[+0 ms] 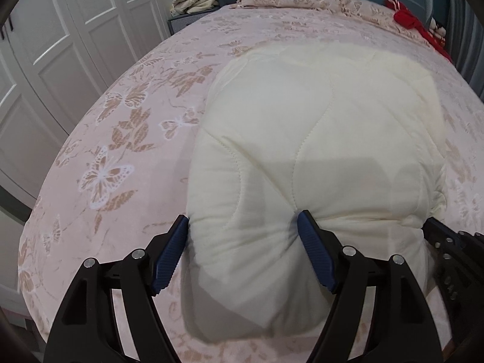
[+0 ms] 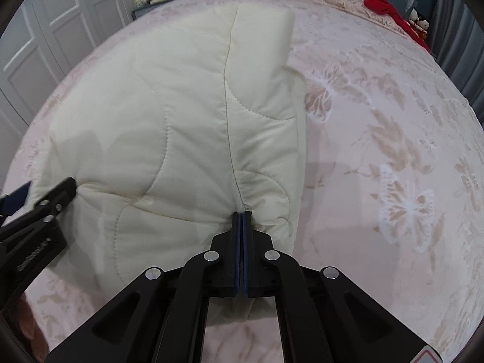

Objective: Fold large clothes

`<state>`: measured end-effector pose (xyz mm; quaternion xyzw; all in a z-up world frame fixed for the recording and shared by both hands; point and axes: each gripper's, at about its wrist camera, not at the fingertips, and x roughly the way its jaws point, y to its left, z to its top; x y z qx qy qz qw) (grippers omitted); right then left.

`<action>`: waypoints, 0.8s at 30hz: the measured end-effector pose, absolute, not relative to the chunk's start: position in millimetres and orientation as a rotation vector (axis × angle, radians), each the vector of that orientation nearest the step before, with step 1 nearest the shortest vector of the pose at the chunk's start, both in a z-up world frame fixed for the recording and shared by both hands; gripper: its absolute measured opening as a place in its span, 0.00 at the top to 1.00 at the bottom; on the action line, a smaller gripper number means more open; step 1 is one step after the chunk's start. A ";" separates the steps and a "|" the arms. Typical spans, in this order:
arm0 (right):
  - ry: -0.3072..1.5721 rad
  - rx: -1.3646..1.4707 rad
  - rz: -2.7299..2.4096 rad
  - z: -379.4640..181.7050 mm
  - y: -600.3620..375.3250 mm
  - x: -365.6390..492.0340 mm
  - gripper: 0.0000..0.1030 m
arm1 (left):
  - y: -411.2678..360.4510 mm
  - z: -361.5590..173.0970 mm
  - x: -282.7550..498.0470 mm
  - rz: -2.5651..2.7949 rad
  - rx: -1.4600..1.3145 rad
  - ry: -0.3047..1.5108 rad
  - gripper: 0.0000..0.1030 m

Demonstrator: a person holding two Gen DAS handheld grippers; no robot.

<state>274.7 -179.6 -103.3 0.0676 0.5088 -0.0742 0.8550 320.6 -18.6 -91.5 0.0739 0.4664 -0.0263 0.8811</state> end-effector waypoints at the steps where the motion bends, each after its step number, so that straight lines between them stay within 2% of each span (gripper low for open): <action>1: 1.046 0.162 -0.148 -93.2 -180.3 267.3 0.94 | -15.2 -83.8 313.8 -0.064 0.138 0.971 0.32; 3: 0.995 0.214 -0.124 -71.2 -179.8 246.4 0.63 | -10.6 -69.9 296.4 -0.073 0.127 0.952 0.32; 4: 0.974 0.226 -0.128 -60.5 -177.5 232.2 0.40 | -9.4 -63.1 286.0 -0.075 0.129 0.936 0.32; 10: 0.943 0.202 -0.113 -36.1 -155.2 159.0 0.38 | -1.6 -35.2 211.6 -0.094 0.142 0.889 0.29; 14: 0.929 0.205 -0.117 -30.7 -145.6 114.5 0.33 | 4.5 -32.8 170.7 -0.100 0.142 0.887 0.26; 17: 0.921 0.221 -0.130 -31.2 -140.2 88.6 0.27 | 6.4 -32.4 145.0 -0.098 0.158 0.882 0.20; 21: 0.908 0.207 -0.170 -32.1 -135.1 64.9 0.24 | 14.8 -31.0 118.3 -0.065 0.149 0.855 0.10; 24: 0.901 0.221 -0.184 -33.4 -134.4 49.1 0.21 | 21.1 -30.7 105.5 -0.067 0.125 0.851 0.09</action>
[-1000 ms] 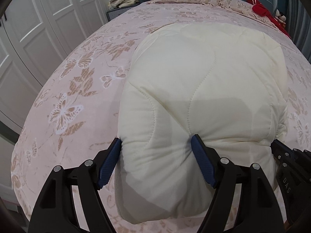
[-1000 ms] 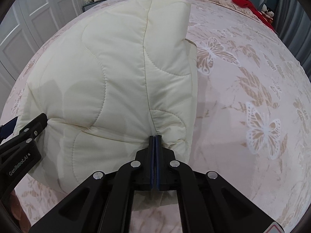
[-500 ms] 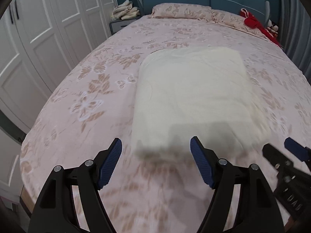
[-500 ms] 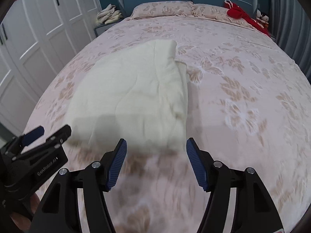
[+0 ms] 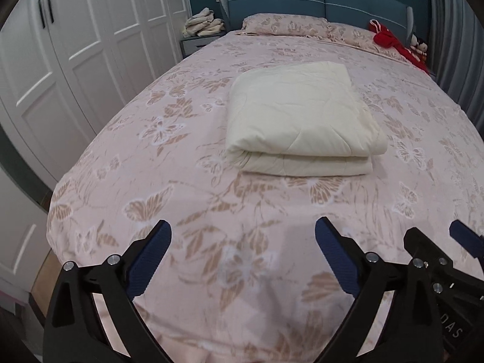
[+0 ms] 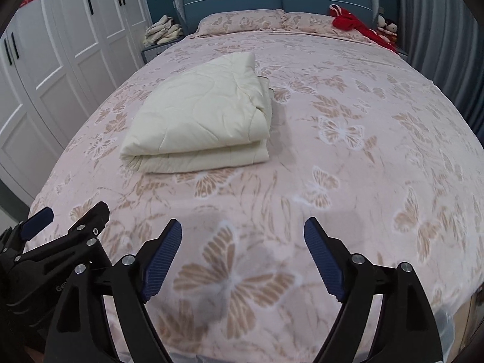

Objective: Fold large clothes

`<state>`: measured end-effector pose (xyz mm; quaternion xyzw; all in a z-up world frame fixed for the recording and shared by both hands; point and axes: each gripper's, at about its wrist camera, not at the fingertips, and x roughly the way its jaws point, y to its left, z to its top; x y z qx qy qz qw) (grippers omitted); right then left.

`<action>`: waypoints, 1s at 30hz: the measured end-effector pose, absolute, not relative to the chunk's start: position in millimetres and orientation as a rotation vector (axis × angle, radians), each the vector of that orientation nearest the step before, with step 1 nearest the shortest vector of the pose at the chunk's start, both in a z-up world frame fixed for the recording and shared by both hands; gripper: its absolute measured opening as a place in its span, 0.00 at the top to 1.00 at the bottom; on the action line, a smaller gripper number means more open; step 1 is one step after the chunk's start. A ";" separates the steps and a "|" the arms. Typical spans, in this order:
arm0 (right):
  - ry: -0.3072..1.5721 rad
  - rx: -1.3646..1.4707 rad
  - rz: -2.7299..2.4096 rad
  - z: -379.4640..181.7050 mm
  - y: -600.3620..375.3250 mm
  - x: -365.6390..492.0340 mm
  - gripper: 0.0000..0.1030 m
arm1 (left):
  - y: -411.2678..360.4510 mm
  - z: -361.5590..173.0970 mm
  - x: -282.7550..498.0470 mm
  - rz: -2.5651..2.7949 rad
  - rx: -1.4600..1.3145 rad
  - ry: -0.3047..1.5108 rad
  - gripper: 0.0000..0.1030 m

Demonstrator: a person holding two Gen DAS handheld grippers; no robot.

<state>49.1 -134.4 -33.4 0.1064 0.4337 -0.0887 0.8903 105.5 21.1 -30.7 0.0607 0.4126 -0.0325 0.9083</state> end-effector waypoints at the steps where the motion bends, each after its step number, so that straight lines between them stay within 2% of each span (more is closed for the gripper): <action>1: 0.900 0.224 -0.186 -33.9 -132.7 44.1 0.21 | 22.3 -31.0 102.1 -0.065 0.128 0.853 0.09; 30: 0.839 0.161 -0.201 -28.4 -106.4 -13.1 0.20 | 47.0 -29.4 42.4 -0.035 0.107 0.786 0.08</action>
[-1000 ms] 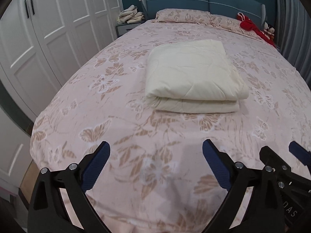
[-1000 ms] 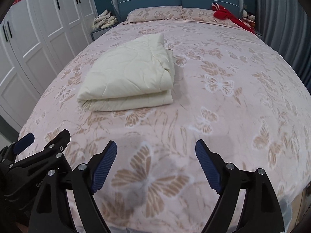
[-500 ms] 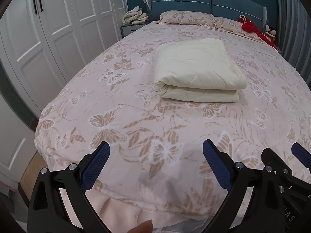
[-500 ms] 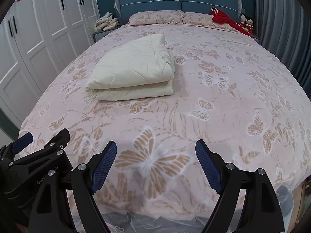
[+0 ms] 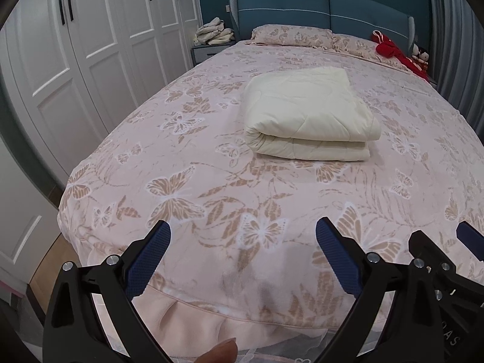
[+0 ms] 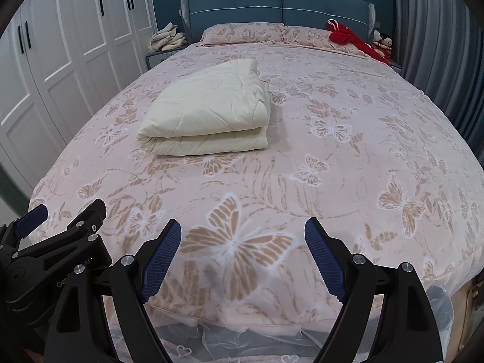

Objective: Fold large clothes

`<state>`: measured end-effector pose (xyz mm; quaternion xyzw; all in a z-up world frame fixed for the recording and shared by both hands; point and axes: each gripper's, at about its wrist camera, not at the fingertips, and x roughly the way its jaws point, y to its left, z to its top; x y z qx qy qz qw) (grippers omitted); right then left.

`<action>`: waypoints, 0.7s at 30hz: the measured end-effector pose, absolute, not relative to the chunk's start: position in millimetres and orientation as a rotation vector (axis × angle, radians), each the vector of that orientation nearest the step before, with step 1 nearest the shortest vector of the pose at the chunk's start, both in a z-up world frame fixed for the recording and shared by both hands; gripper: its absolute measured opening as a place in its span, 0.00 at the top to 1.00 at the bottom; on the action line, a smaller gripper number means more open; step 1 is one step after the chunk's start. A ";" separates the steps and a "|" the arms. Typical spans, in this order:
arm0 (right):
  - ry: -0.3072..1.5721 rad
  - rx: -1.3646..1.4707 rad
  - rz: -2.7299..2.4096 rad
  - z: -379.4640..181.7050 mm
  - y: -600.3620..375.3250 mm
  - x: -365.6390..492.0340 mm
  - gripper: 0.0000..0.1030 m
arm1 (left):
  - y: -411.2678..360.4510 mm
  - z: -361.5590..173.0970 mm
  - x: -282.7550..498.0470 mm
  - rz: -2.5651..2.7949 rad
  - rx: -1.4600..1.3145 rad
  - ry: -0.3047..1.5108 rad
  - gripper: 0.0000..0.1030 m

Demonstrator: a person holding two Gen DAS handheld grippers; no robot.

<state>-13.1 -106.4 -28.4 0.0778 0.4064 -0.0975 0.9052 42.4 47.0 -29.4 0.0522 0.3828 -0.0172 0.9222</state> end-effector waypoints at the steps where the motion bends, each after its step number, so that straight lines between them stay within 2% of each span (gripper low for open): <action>1: 0.836 0.162 -0.202 -27.6 -106.4 -14.0 0.20 | 47.0 -28.9 42.2 -0.034 0.106 0.784 0.08; 21: 0.833 0.174 -0.214 -27.4 -109.6 -18.5 0.20 | 44.7 -26.3 39.0 -0.031 0.116 0.773 0.08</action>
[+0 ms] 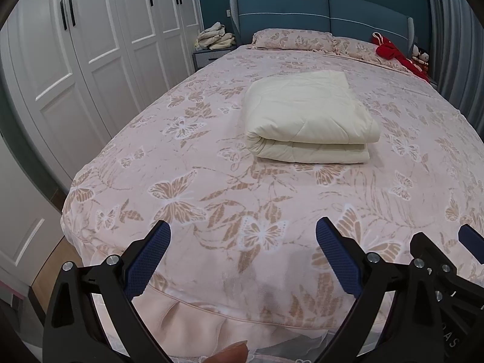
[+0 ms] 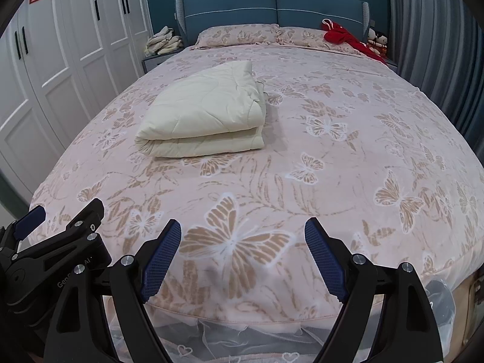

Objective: Fold large clothes

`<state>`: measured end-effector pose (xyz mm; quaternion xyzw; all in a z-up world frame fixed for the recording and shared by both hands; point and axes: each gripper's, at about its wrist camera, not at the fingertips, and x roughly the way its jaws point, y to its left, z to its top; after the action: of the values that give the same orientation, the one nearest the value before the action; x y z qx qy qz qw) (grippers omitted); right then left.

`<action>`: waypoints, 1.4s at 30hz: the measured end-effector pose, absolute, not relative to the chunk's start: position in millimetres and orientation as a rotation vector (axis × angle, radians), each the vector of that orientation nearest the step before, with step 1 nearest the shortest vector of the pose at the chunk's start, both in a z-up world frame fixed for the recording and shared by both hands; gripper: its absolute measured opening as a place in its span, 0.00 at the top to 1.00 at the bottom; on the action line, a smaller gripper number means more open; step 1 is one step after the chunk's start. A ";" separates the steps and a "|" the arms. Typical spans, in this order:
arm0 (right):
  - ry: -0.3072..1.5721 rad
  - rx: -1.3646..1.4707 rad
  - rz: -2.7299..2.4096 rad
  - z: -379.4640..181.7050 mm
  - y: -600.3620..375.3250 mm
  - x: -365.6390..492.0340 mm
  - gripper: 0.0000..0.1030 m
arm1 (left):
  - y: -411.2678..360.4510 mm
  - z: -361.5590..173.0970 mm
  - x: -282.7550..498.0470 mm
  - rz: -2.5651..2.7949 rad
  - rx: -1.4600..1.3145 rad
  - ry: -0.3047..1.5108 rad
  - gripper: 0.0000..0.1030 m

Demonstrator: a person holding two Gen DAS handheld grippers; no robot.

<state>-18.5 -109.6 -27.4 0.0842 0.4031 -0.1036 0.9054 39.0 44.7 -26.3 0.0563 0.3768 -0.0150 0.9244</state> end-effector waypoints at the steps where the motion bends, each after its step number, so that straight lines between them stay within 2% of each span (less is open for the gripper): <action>1: 0.832 0.174 -0.214 -27.7 -109.9 -18.4 0.20 | 44.7 -26.2 38.9 -0.031 0.115 0.773 0.08; 42: 0.820 0.177 -0.227 -24.7 -107.2 -20.6 0.20 | 45.8 -19.6 40.7 -0.020 0.131 0.760 0.09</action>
<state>-20.6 -107.2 -24.7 0.0858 0.3974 -0.1097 0.9070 40.7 45.8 -19.6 0.0639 0.3708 -0.0098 0.9264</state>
